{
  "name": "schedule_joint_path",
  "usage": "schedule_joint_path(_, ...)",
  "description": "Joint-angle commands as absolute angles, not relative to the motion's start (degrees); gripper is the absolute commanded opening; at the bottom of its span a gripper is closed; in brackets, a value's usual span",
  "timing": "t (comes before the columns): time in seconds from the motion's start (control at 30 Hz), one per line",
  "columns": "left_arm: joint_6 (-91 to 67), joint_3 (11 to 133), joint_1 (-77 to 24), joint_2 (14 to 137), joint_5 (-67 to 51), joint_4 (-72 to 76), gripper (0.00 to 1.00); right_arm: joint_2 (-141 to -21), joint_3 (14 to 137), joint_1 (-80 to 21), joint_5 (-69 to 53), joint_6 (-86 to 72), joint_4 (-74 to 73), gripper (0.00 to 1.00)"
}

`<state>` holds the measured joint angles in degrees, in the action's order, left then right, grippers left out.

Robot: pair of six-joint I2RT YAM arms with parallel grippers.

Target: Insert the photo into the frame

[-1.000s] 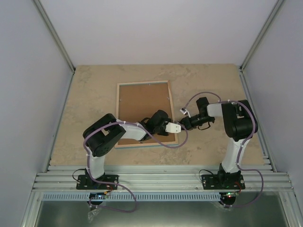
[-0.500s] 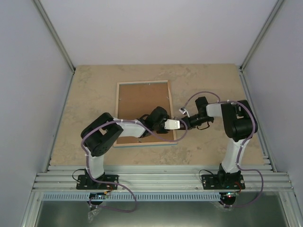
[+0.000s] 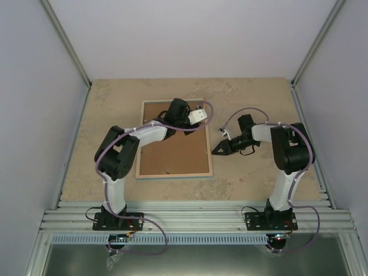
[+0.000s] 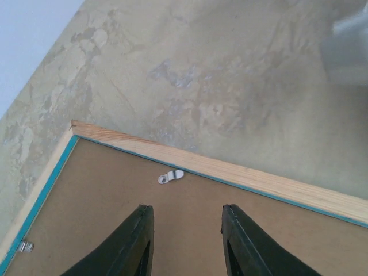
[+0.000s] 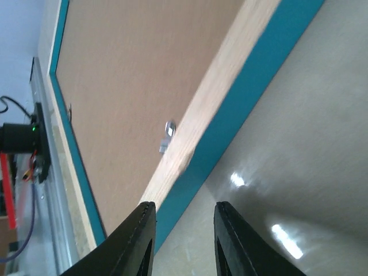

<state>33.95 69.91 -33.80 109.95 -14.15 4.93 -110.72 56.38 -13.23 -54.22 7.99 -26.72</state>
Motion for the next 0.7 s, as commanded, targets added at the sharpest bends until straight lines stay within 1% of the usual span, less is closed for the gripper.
schedule_joint_path(0.0,37.46,75.2,-33.03,116.9,-15.26,2.64,0.35,-110.39,61.77,-12.49,-52.0,6.04,-23.41,0.31)
schedule_joint_path(0.17,40.63,81.44,-32.65,123.27,-12.61,3.32,0.32,-116.01,67.76,-12.57,-51.49,-1.03,-19.26,0.31)
schedule_joint_path(0.33,41.07,86.21,-32.51,128.28,-11.12,2.5,0.29,-120.31,73.16,-13.58,-48.38,-5.93,-16.07,0.29)
schedule_joint_path(0.5,42.49,86.22,-32.44,130.15,-9.42,1.23,0.24,-124.25,76.29,-14.94,-46.32,-8.29,-14.76,0.27)
schedule_joint_path(0.67,43.06,86.15,-32.26,130.17,-9.66,0.56,0.19,-125.93,75.42,-15.98,-44.01,-8.22,-14.7,0.22)
